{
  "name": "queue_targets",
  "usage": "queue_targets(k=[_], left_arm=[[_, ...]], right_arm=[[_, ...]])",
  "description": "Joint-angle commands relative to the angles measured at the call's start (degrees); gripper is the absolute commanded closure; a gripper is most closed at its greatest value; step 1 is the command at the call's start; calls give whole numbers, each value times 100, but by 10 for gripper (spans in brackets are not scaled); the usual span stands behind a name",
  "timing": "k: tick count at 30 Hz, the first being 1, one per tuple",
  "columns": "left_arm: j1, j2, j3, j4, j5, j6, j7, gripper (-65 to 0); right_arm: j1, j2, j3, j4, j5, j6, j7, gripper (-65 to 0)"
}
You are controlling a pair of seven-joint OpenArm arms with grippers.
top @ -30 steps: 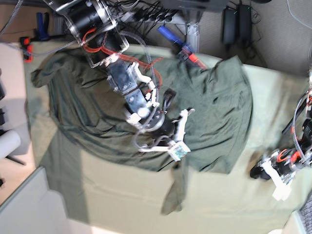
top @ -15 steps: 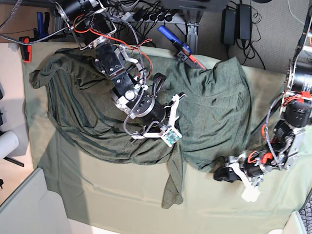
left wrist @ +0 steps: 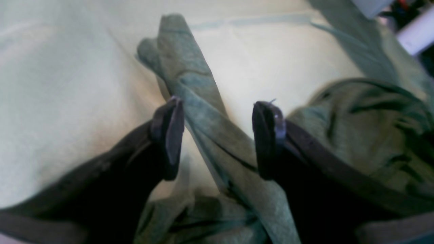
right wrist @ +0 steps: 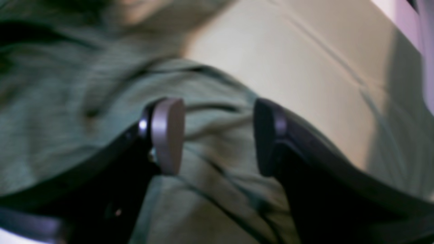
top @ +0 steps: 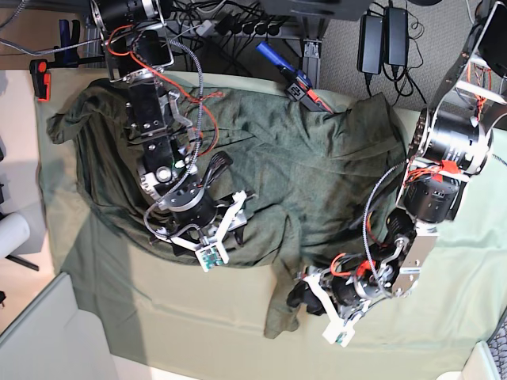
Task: Fold the T-shirt properly
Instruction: 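Fold the held hem over the shirt body with the right gripper, then grasp the shirt edge with the left gripper near the hem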
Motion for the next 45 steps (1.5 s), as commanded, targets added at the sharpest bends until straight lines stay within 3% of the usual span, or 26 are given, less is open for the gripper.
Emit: queue_targets(k=[1, 7, 16, 35, 37, 42, 43, 45], left_arm=[[-238, 44, 2, 59, 22, 199, -212, -357], [-151, 332, 4, 52, 859, 962, -286, -357], [369, 437, 4, 52, 1158, 979, -647, -357], [431, 1045, 4, 52, 1165, 968, -444, -353], [431, 1040, 4, 52, 1207, 966, -420, -296], [431, 1043, 4, 52, 1486, 791, -455, -32], [431, 1043, 4, 52, 1552, 791, -455, 0], [426, 1043, 4, 52, 1707, 791, -457, 0]], right_arm=[[87, 35, 234, 111, -26, -63, 61, -328], [57, 35, 1366, 111, 254, -63, -203, -328], [-212, 35, 2378, 111, 702, -61, -262, -328], [-243, 35, 2439, 111, 848, -61, -284, -328], [-243, 35, 2439, 111, 846, -61, -284, -328], [-243, 33, 2439, 111, 850, -61, -282, -328], [-243, 33, 2439, 111, 848, -61, -282, -328], [-243, 35, 2439, 111, 848, -61, -284, -328]])
